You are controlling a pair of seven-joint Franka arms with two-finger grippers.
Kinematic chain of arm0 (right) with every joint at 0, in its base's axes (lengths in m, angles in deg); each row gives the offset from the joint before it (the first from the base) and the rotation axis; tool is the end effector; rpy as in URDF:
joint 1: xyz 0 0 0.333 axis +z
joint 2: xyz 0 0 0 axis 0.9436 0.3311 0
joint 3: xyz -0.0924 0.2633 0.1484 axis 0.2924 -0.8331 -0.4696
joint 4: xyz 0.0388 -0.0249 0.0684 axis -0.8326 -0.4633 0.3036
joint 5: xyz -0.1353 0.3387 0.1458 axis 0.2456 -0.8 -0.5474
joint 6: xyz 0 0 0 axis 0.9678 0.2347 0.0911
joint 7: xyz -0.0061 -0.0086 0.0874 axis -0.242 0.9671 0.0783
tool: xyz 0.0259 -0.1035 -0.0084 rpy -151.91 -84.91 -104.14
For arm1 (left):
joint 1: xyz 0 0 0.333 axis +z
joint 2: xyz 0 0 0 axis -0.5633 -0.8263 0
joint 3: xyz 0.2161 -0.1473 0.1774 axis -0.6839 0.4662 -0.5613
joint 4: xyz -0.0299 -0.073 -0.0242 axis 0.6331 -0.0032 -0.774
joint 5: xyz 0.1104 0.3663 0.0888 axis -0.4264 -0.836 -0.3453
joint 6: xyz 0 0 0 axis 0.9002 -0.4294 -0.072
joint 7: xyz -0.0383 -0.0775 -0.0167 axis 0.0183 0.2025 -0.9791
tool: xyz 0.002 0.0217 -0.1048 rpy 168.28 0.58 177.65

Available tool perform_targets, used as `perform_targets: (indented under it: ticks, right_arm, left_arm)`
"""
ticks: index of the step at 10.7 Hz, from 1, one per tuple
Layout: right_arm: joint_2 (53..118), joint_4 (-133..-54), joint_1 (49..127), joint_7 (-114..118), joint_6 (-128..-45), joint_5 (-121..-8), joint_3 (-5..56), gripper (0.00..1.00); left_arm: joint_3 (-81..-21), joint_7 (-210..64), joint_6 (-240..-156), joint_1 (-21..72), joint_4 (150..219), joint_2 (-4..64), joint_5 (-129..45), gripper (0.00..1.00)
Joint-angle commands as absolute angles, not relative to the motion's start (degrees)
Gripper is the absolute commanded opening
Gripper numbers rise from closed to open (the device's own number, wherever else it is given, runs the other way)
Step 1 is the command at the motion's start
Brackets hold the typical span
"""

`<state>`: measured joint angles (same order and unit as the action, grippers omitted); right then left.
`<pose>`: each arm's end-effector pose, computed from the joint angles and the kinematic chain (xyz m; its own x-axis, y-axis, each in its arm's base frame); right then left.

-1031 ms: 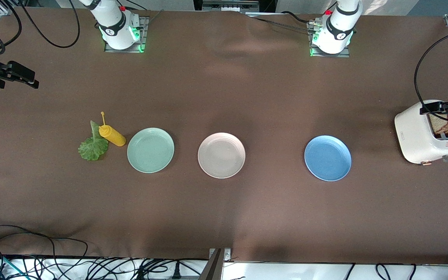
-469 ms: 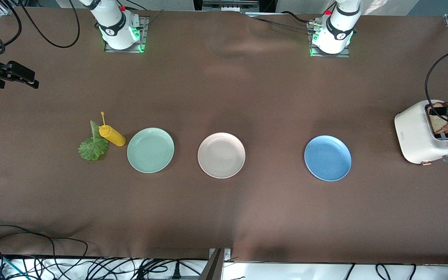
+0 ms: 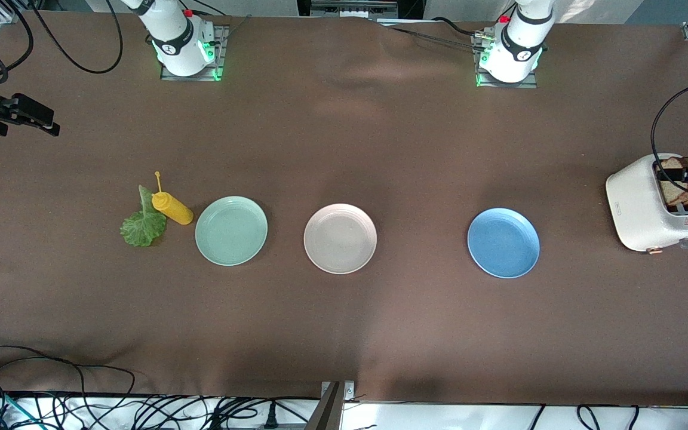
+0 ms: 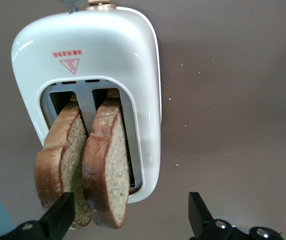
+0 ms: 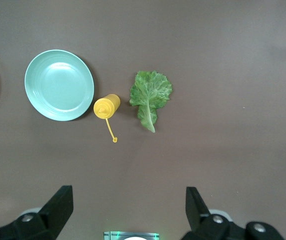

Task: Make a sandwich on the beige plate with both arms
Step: 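Move the left gripper to the toaster and grasp a bread slice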

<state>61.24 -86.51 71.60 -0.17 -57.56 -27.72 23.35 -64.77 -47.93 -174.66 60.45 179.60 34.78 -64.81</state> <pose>0.5422 -0.0216 0.6099 0.9963 0.0069 -0.0851 0.0062 -0.9999 -0.0082 0.5599 0.2527 0.3731 0.9086 0.0053 -0.4175 -0.0194 -0.9983 -0.0549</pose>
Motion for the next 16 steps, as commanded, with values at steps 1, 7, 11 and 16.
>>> perform_targets:
  ticks: [1, 7, 11, 16]
  right_arm:
    - [61.64, -85.25, 71.63, -0.29, -56.95, -28.4, 23.36, 1.0]
    - [61.64, -85.17, 71.54, -0.29, -56.95, -28.49, 23.36, 1.0]
    - [61.64, -85.17, 71.63, -0.29, -56.95, -28.49, 23.36, 1.0]
    - [61.64, -85.17, 71.63, -0.29, -56.95, -28.4, 23.36, 1.0]
  left_arm:
    - [-64.26, -46.97, -175.04, 60.91, 178.64, 33.53, -65.85, 1.0]
    - [-64.17, -46.36, -175.48, 61.0, 178.47, 32.04, -66.45, 0.8]
    - [-64.26, -39.24, -175.48, 62.67, 177.59, 32.04, -66.55, 0.01]
    - [-64.17, -29.92, -167.87, 64.08, 171.29, 32.39, -64.8, 0.0]
